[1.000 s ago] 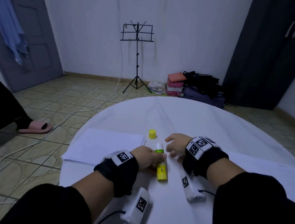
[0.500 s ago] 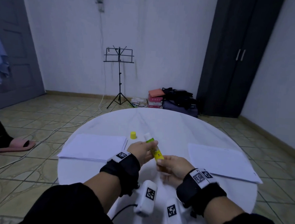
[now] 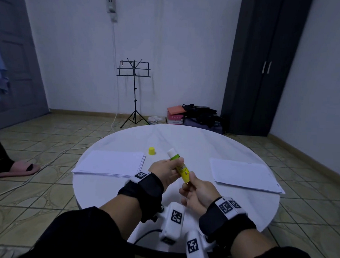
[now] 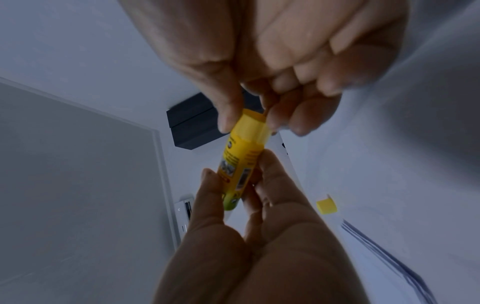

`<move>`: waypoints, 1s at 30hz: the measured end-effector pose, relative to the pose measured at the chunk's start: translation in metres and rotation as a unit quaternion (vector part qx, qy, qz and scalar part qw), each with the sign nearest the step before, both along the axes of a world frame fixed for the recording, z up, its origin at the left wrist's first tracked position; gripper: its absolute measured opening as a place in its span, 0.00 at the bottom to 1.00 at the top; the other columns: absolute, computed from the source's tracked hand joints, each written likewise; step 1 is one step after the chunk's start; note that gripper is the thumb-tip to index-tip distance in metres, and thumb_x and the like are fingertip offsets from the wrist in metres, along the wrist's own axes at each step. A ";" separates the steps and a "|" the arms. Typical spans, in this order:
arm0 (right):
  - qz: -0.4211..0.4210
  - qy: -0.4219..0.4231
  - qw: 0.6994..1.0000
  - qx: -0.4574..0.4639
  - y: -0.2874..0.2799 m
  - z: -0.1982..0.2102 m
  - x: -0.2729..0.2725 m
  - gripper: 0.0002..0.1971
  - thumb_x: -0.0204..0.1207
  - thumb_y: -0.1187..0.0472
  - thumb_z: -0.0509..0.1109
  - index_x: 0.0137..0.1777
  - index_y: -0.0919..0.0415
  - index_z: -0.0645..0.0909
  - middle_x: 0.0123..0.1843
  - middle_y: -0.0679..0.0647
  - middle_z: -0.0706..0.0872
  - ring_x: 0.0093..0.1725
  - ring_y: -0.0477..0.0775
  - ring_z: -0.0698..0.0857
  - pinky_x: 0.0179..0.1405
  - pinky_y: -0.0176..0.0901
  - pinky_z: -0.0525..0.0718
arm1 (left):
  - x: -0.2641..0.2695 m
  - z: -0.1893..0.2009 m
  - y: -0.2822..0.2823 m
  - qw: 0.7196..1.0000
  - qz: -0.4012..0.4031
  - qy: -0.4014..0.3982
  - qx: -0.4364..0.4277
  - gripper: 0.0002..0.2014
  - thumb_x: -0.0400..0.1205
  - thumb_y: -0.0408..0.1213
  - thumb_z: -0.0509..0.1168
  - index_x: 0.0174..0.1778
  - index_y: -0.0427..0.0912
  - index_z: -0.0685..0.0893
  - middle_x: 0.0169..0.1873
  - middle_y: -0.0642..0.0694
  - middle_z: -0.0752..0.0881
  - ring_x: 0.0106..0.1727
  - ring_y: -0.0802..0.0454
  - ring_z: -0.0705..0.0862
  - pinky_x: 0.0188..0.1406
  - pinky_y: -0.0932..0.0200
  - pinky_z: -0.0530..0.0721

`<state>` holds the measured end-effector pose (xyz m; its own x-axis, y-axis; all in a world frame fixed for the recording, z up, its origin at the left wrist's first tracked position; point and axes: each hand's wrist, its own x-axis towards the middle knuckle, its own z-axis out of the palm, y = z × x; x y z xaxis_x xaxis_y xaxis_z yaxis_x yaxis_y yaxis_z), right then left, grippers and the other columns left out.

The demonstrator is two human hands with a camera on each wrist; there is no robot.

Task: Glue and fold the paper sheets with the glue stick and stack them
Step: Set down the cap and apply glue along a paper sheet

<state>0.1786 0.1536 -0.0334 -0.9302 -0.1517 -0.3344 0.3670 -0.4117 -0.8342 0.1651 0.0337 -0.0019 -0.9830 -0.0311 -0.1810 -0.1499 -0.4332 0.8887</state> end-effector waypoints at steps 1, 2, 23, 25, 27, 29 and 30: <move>-0.004 -0.005 1.000 0.000 0.000 0.001 0.003 0.16 0.85 0.50 0.58 0.47 0.64 0.76 0.30 0.55 0.72 0.30 0.53 0.75 0.29 0.43 0.67 | 0.002 0.000 0.002 1.000 0.001 0.001 0.001 0.11 0.78 0.28 0.71 0.52 0.29 0.79 0.39 0.37 0.84 0.38 0.46 0.86 0.45 0.58 0.88; -0.006 -0.011 1.000 0.001 0.000 0.003 0.004 0.18 0.85 0.48 0.56 0.46 0.63 0.75 0.28 0.55 0.70 0.29 0.53 0.73 0.29 0.42 0.66 | 0.004 0.000 0.004 1.000 0.002 0.002 0.003 0.10 0.78 0.28 0.71 0.51 0.29 0.79 0.39 0.37 0.84 0.38 0.46 0.86 0.45 0.58 0.88; -0.001 0.069 0.992 0.110 0.019 0.009 -0.011 0.21 0.86 0.46 0.54 0.44 0.63 0.76 0.28 0.54 0.73 0.29 0.53 0.78 0.26 0.41 0.63 | -0.014 0.007 0.024 1.000 0.016 -0.005 0.005 0.06 0.79 0.31 0.71 0.43 0.32 0.81 0.36 0.39 0.82 0.36 0.46 0.84 0.47 0.57 0.87; 0.005 0.047 0.994 0.101 0.016 0.011 -0.017 0.26 0.85 0.41 0.51 0.40 0.63 0.75 0.25 0.54 0.72 0.26 0.54 0.78 0.25 0.40 0.62 | -0.018 0.008 0.022 1.000 0.014 -0.005 -0.006 0.07 0.79 0.32 0.71 0.42 0.32 0.81 0.34 0.40 0.83 0.36 0.46 0.84 0.52 0.55 0.87; 0.017 0.041 0.993 0.106 0.015 0.012 -0.021 0.26 0.84 0.40 0.52 0.40 0.63 0.75 0.25 0.54 0.74 0.26 0.55 0.78 0.25 0.39 0.63 | -0.023 0.007 0.020 1.000 0.020 -0.008 -0.004 0.07 0.79 0.32 0.71 0.42 0.32 0.81 0.36 0.39 0.83 0.39 0.45 0.84 0.53 0.55 0.86; 0.016 0.052 0.992 0.117 0.014 0.012 -0.023 0.21 0.85 0.44 0.55 0.46 0.62 0.76 0.29 0.55 0.76 0.29 0.54 0.78 0.26 0.40 0.63 | -0.028 0.005 0.016 1.000 0.027 -0.012 0.001 0.07 0.79 0.32 0.71 0.42 0.31 0.81 0.38 0.38 0.83 0.39 0.45 0.84 0.50 0.56 0.87; 0.015 0.064 0.990 0.126 0.013 0.010 -0.026 0.18 0.85 0.46 0.56 0.49 0.61 0.76 0.31 0.55 0.77 0.31 0.53 0.78 0.26 0.40 0.64 | -0.031 0.003 0.015 0.999 0.032 -0.016 0.004 0.08 0.79 0.33 0.71 0.43 0.31 0.81 0.39 0.37 0.82 0.39 0.46 0.84 0.47 0.57 0.88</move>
